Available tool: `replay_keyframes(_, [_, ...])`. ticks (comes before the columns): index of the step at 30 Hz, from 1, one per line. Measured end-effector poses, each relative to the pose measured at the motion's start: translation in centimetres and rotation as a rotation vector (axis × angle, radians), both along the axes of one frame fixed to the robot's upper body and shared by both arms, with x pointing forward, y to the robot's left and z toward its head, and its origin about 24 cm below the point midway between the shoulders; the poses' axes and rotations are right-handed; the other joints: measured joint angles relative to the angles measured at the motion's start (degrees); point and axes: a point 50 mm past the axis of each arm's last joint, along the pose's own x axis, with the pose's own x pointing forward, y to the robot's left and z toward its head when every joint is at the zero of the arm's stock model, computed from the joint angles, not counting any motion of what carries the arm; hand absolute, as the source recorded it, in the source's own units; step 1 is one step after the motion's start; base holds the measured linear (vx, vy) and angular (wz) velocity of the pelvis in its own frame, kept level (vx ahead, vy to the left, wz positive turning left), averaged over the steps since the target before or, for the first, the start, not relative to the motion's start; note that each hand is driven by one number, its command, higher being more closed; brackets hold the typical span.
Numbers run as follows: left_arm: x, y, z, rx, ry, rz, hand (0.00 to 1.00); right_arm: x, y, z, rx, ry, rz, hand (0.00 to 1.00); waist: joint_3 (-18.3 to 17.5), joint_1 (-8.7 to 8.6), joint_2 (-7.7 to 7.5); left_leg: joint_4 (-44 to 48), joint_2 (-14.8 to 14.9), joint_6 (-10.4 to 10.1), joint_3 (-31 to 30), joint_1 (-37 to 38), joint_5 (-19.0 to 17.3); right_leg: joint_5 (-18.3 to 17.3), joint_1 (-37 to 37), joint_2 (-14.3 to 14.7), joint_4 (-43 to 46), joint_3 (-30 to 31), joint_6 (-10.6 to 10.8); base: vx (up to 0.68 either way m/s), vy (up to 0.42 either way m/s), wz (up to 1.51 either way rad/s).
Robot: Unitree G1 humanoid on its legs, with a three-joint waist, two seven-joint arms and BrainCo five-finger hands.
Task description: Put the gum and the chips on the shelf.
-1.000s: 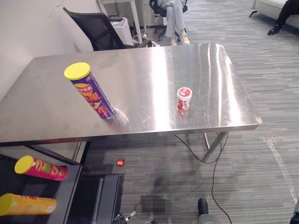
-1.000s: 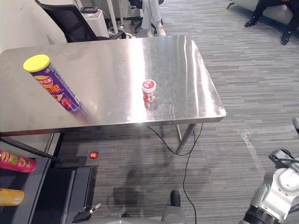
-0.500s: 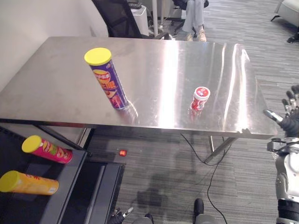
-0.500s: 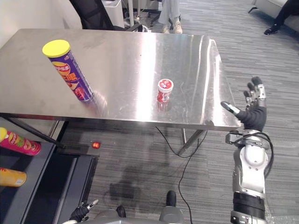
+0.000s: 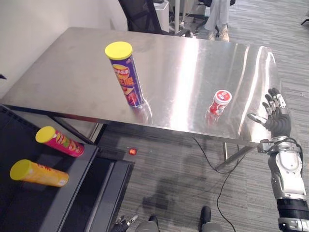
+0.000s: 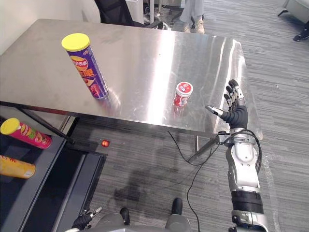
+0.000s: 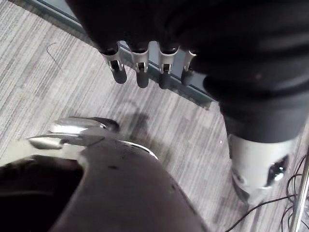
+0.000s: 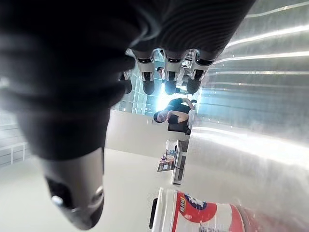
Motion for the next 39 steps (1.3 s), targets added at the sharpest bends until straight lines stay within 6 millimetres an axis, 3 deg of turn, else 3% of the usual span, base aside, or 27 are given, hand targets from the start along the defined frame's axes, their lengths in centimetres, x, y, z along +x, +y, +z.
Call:
replay_keyframes(9, [0.0,0.5,0.1,0.014,0.001,-0.010,0.00,1.4,1.5,0.1,0.000,0.010,0.049,0.00,0.86,0.43,-1.34,-1.24,-0.40,-0.16,-1.12,-1.44,1.76,0.03,-1.28,-0.30,-0.01,-0.70,-0.03,-0.04,-0.022,0.06])
replay_keyframes(16, [0.1,0.6,0.2,0.021,-0.005,-0.023,0.00,2.6,1.6,0.1,0.014,0.035,0.037,0.00,1.33,1.44,-1.83,-2.00,-0.71,-0.10,-1.66,-2.20,2.51,0.24,-2.07,-0.57,-0.01,-1.08,0.02,-0.01,-0.004,0.03])
replay_keyframes(34, [1.0,0.6,0.5,0.031,-0.042,-0.025,0.00,5.0,2.9,2.1,0.025,0.002,0.057,0.00,4.69,3.24,-2.19,-2.03,-1.61,0.71,-3.02,-4.55,3.82,3.09,-3.37,-1.29,-0.66,-2.06,-0.34,-0.02,0.000,0.04])
replay_keyframes(35, [1.0,0.7,0.5,0.032,-0.042,-0.026,0.00,5.2,3.0,2.3,0.026,-0.002,0.061,1.00,4.79,3.27,-2.33,-2.05,-1.67,0.70,-3.04,-4.60,3.98,3.12,-3.38,-1.35,-0.66,-2.06,-0.29,-0.05,-0.014,0.02])
replay_keyframes(39, [1.1,0.8,0.6,0.038,-0.042,-0.025,0.00,5.6,3.7,2.7,0.018,-0.008,0.081,1.00,5.22,3.39,-2.80,-3.40,-1.85,0.51,-3.03,-4.79,5.26,3.12,-4.21,-1.44,-0.66,-2.00,-0.29,-0.07,-0.032,-0.01])
